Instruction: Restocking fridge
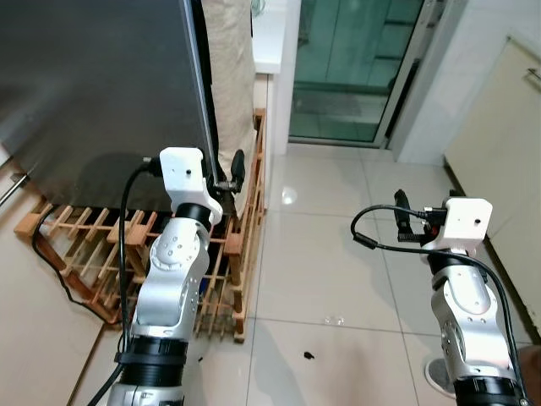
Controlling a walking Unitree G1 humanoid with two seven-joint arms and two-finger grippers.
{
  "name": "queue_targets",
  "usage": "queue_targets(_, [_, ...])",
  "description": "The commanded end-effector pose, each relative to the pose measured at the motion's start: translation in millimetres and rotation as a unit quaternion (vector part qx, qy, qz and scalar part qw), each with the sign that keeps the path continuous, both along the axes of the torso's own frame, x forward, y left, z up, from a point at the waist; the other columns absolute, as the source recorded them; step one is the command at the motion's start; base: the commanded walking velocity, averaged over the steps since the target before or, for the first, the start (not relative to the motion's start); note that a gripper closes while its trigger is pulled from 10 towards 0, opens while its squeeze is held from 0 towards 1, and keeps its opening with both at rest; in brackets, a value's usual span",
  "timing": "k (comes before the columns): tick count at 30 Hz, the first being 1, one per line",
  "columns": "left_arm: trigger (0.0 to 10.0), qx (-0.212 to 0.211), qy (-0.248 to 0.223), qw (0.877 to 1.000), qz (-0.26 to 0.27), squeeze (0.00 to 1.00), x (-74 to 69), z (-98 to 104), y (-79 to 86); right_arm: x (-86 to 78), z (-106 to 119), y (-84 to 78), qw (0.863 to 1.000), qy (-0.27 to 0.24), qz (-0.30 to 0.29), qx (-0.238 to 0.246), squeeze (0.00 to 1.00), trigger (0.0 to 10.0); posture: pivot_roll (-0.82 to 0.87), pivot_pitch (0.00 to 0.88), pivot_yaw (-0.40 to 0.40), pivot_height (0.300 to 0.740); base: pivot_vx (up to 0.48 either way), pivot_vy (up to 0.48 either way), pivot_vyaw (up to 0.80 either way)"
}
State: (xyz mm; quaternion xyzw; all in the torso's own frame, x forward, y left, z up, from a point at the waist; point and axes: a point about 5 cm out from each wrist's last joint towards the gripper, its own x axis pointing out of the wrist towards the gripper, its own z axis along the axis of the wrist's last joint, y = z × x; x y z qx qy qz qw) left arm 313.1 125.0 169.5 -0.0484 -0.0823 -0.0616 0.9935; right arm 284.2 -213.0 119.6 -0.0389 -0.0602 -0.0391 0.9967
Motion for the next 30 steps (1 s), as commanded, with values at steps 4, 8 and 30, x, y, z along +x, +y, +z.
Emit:
queue_targets(4, [10.0,-0.009,-0.008,1.0,0.011,0.0,-0.3,6.6,3.2,3.1,3.6,2.5,1.0,-0.006,0.005,0.001,0.0,10.0,-0.01,0.0,-0.001,0.74,0.115,0.0,0.0])
queue_targets(8, [10.0,0.001,-0.005,1.0,0.026,0.0,-0.3,7.1,7.6,3.1,3.3,2.6,1.0,-0.004,0.009,0.0,0.0,10.0,-0.01,0.003,-0.002,0.74,0.0,0.0,0.0])
queue_targets(30, [10.0,-0.007,0.036,0.999,-0.009,0.0,39.1,25.6,-23.6,6.5,6.3,1.4,1.0,0.001,0.011,0.009,0.0,10.0,-0.04,0.026,-0.008,0.74,0.0,0.0,0.0])
